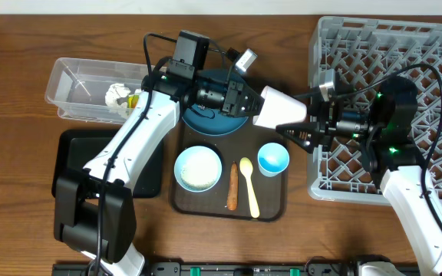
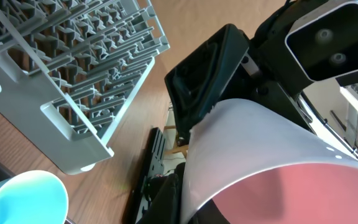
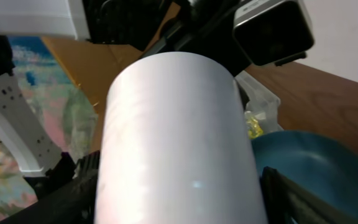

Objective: Sort waste into correct bins and load items into the dishwasher rack

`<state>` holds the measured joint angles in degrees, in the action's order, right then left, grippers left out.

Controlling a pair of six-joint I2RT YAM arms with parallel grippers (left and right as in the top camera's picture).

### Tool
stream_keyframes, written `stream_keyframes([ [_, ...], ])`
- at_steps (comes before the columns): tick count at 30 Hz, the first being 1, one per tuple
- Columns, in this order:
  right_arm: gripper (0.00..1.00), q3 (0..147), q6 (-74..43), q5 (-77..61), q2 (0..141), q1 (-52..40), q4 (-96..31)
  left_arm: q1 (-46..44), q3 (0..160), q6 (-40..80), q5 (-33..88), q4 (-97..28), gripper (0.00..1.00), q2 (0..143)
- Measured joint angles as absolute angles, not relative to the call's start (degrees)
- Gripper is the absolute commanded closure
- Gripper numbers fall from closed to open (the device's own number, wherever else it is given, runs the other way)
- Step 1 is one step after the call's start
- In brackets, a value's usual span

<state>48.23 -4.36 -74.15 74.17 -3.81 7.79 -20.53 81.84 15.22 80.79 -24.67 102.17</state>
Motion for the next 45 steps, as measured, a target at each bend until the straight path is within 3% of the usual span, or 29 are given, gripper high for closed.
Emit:
stream_keyframes([
  [13, 0.4, 48.2, -4.7, -73.7, 74.2, -3.8, 7.9, -20.5, 81.8, 15.2, 80.2, -24.3, 0.93, 102.2],
  [17, 0.45, 48.2, -4.8, -73.5, 74.1, -3.8, 7.9, -20.5, 81.8, 15.2, 80.1, -24.2, 0.84, 102.2],
  [19, 0.47, 48.2, -4.8, -73.2, 74.2, -3.8, 7.8, -20.5, 81.8, 15.2, 79.4, -24.2, 0.71, 102.2],
  [22, 0.51, 48.2, -4.8, -73.0, 74.2, -3.8, 7.6, -20.5, 81.8, 15.6, 77.3, -24.3, 0.65, 102.2],
  [25, 0.56, 48.2, -4.8, -72.4, 74.2, -3.8, 6.2, -20.5, 81.8, 15.7, 73.1, -25.8, 0.61, 102.2],
  [31, 0.76, 48.2, -5.2, -65.5, 74.5, -3.8, -3.1, -20.8, 81.7, 15.6, 58.7, -34.3, 0.58, 102.2],
  [35, 0.98, 48.2, -5.5, -60.7, 74.5, -3.8, -8.5, -19.3, 81.6, 14.9, 46.8, -39.6, 0.58, 102.1],
  [45, 0.99, 49.3, -6.1, -45.0, 71.4, -3.8, -19.0, -13.2, 81.1, 11.6, 25.1, -51.0, 0.52, 91.1],
])
